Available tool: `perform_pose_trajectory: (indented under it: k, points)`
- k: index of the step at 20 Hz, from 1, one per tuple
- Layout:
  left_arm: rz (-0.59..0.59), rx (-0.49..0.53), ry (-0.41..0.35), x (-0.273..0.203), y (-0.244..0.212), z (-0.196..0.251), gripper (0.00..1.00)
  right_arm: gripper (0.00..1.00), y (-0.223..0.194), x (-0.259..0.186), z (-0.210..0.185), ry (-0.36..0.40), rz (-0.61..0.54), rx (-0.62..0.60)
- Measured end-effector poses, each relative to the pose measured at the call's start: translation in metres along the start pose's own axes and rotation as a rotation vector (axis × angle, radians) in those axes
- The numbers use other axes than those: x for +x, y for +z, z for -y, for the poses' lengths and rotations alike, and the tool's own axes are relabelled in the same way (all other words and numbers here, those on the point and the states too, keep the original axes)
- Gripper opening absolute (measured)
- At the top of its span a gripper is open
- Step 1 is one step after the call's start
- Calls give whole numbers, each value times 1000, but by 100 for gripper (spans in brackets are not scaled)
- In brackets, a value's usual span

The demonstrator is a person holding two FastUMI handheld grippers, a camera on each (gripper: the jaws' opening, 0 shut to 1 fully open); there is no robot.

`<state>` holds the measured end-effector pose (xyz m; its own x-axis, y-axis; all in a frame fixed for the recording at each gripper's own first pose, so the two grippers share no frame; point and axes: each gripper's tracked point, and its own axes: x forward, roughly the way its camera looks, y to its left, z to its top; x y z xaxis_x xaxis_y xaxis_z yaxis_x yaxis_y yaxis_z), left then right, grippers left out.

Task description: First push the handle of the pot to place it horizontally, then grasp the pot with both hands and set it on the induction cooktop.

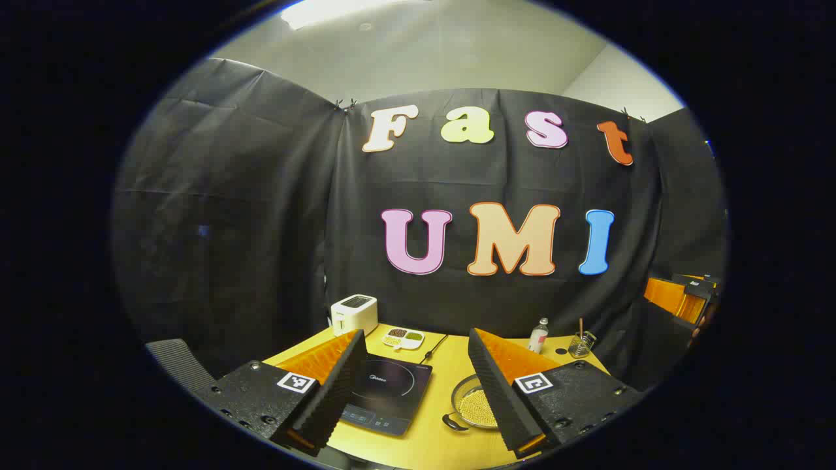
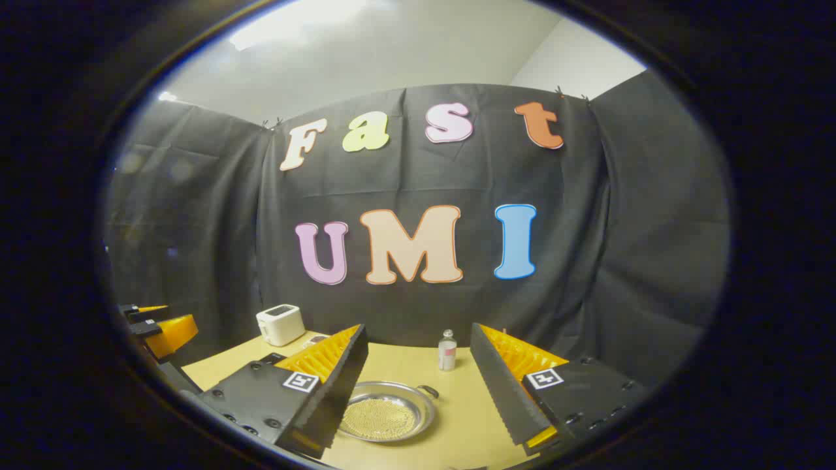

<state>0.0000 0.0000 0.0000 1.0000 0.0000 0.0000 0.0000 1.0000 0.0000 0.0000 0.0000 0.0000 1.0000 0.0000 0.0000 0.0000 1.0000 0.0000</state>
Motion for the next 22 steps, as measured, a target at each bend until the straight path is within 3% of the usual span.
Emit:
perform_pose_trajectory:
  k: [3,7,8,9,13,15,16,19,20,22]
  points:
    - [-10,17,22,2,-1,0,95,94,-4,4,0,26,-19,15]
    - [-3,29,21,9,0,8,95,94,-1,9,4,34,-16,42]
    - [-2,30,18,10,0,10,92,94,0,11,6,32,-15,47]
    - [-4,30,16,11,0,12,95,94,1,12,7,28,-13,49]
    - [0,30,12,14,2,13,95,93,6,12,11,15,-2,51]
    - [1,27,6,16,2,14,92,93,6,12,12,9,-3,50]
    - [-1,28,3,15,1,14,95,99,5,11,13,7,-4,52]
    - [-8,38,-3,14,-2,14,92,99,4,8,12,4,-11,62]
    - [-12,37,-5,15,-3,15,92,94,2,7,14,3,-14,61]
    - [-21,34,-2,14,-6,16,95,94,-1,5,15,3,-22,55]
